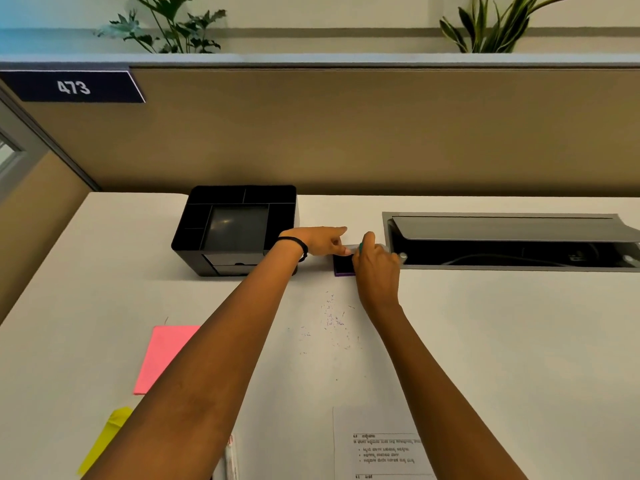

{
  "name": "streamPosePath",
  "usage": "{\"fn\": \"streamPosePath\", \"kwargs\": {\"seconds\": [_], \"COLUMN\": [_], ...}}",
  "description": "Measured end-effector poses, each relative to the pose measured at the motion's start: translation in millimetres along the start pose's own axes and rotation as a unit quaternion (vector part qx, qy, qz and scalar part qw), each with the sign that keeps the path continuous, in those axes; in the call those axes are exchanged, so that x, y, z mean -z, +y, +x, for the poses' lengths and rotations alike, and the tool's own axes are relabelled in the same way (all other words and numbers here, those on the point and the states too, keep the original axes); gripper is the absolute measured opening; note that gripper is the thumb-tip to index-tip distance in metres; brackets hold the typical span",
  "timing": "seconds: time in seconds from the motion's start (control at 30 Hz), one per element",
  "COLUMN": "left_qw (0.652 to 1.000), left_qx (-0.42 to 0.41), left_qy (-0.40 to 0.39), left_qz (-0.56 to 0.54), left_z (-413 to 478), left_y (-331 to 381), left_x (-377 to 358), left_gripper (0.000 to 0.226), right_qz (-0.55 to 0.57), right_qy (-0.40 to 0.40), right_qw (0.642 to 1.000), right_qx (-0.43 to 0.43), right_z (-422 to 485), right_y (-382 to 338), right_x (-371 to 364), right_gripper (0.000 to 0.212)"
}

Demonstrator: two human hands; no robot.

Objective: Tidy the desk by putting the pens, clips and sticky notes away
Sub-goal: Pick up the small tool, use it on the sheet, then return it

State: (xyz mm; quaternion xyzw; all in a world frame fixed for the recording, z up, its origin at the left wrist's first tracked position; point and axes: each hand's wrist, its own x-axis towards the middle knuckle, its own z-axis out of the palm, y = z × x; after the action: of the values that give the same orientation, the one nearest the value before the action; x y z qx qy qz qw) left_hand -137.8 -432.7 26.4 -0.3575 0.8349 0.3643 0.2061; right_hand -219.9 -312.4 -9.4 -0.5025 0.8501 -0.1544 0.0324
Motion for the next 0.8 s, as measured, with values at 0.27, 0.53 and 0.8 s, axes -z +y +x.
{"fn": "streamPosePath", "kwargs": {"seconds": [0.27, 0.53, 0.8], "left_qw": [1.0, 0.993, 0.975], "left_qx": [-0.012, -0.059, -0.077], "left_qy": [0.018, 0.095, 0.204], "left_qz": [0.005, 0.044, 0.041], "left_z": [-2, -13, -13], "left_y": [1, 1, -6], "left_x": [-5, -32, -65], "left_gripper": [0.068, 0.065, 0.07], "right_qz": [0.062, 0.33, 0.395], "right_qy": [-0.013, 0.123, 0.21], "right_qw": [0.998, 0.933, 0.888], "right_qx": [-0.01, -0.071, -0.109], "right_z": [-2, -47, -70], "right_y": [7, 40, 74], "right_x": [5, 23, 42], "right_gripper": [0.019, 0.023, 0.015]}}
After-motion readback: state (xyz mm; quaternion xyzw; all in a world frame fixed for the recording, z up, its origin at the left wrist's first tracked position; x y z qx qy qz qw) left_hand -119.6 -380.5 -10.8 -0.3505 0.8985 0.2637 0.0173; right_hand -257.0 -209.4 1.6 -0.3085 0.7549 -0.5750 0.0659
